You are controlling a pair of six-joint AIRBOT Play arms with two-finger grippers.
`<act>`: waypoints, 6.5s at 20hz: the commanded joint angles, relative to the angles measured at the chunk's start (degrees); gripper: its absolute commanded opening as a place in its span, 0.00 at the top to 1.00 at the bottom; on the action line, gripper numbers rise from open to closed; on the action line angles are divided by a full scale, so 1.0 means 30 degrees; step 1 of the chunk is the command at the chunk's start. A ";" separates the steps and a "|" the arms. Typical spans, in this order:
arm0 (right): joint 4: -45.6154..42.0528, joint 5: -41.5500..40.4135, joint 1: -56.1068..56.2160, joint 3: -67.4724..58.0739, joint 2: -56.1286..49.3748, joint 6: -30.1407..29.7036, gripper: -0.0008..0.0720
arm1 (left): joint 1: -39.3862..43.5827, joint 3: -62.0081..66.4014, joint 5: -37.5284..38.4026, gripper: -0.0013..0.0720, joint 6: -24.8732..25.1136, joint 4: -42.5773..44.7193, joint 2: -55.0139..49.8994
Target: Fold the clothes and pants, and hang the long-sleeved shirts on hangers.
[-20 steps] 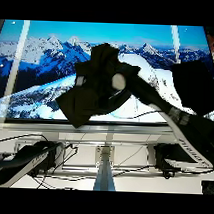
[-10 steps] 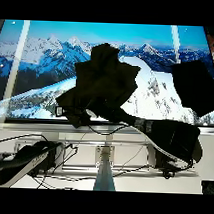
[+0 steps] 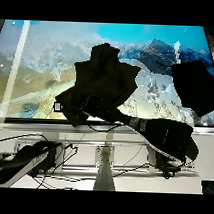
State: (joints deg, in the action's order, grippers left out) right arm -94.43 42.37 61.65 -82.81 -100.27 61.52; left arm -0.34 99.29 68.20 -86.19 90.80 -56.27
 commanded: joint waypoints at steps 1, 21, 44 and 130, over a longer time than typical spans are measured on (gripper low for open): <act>-0.1632 0.1151 -0.1545 -0.2514 0.0117 0.0838 0.94 | -0.0022 -0.0029 -0.0138 0.96 0.0146 0.0095 -0.0503; 0.2484 1.0331 -2.4589 -0.7227 0.5056 0.8714 0.95 | -0.0437 -2.4305 0.0044 0.34 0.0510 -0.7956 0.2637; 0.7475 0.7686 -2.4582 -0.8029 0.5093 0.8619 0.94 | -0.3657 -1.6560 -1.2990 0.96 0.0882 -1.5446 -0.0568; 0.1392 0.2477 -2.6068 1.3471 1.8404 0.5100 0.16 | 1.0404 -0.0415 -1.9613 0.96 0.2739 -1.4090 -1.9569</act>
State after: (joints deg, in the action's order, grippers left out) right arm -90.35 49.89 -16.53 -42.35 -45.08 76.79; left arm 31.46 97.97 13.96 -78.00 46.46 -116.73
